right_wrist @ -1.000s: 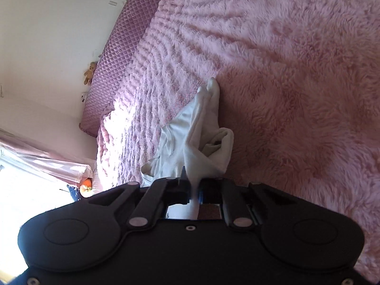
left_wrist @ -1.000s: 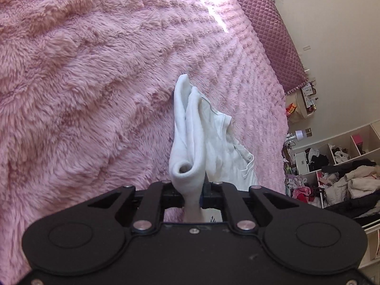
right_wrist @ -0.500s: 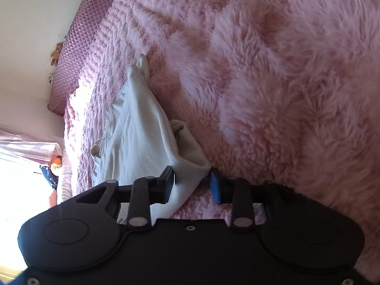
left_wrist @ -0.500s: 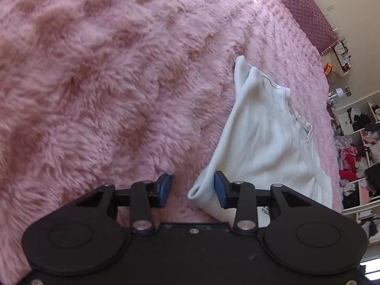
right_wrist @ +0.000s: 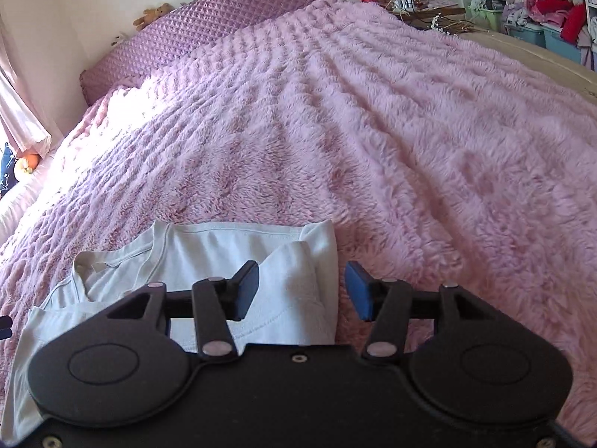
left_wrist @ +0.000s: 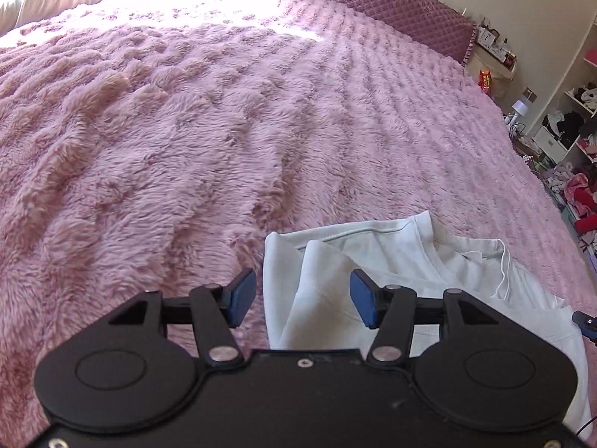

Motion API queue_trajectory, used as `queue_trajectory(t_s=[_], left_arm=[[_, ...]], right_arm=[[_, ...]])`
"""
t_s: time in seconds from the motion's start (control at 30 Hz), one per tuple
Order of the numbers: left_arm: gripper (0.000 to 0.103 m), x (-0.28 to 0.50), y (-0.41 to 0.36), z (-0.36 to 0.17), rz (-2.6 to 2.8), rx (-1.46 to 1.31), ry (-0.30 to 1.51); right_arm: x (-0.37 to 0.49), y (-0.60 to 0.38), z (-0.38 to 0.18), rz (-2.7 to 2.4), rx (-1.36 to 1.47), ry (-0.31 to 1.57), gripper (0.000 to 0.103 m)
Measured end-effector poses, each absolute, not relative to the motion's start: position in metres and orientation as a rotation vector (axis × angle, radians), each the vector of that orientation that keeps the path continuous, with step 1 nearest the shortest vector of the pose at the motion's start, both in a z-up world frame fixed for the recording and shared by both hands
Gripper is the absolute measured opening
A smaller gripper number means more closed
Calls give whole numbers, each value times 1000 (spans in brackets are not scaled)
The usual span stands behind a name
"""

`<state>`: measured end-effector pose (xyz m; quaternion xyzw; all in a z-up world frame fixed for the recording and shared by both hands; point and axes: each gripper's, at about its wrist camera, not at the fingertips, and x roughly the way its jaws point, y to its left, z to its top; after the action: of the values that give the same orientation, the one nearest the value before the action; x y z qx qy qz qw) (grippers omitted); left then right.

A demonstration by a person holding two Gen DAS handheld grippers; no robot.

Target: Fold small clothes

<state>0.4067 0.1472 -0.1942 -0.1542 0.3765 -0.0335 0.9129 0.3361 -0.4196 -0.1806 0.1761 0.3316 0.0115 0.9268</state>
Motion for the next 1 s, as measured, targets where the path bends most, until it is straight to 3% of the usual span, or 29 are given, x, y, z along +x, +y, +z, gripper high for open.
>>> queue_trajectory(t_s=[0.1, 0.2, 0.27, 0.33, 0.4, 0.53, 0.63, 0.9, 0.97, 1.0], left_arm=[[49, 420, 136, -200, -74, -290, 808], [31, 434, 123, -212, -94, -235, 856], [28, 439, 114, -219, -83, -194, 876], [12, 441, 111, -221, -80, -178, 863], [7, 438, 112, -218, -70, -190, 832], [7, 421, 120, -194, -26, -217, 701], [7, 426, 128, -187, -23, -243, 698], [14, 448, 127, -242, 19, -197, 808], [15, 447, 127, -240, 13, -190, 806], [19, 443, 130, -233, 14, -201, 800]], right_arm=[[341, -418, -182, 60, 371, 690, 40], [339, -409, -181, 80, 322, 692, 39], [337, -406, -181, 94, 305, 702, 33], [334, -404, -181, 83, 288, 706, 12], [332, -404, -177, 85, 305, 684, 12], [330, -396, -157, 106, 296, 590, 10], [345, -389, -156, 95, 279, 607, 9], [370, -404, -201, 27, 325, 696, 9], [365, -408, -197, 27, 353, 695, 14], [359, -411, -193, 31, 373, 692, 23]])
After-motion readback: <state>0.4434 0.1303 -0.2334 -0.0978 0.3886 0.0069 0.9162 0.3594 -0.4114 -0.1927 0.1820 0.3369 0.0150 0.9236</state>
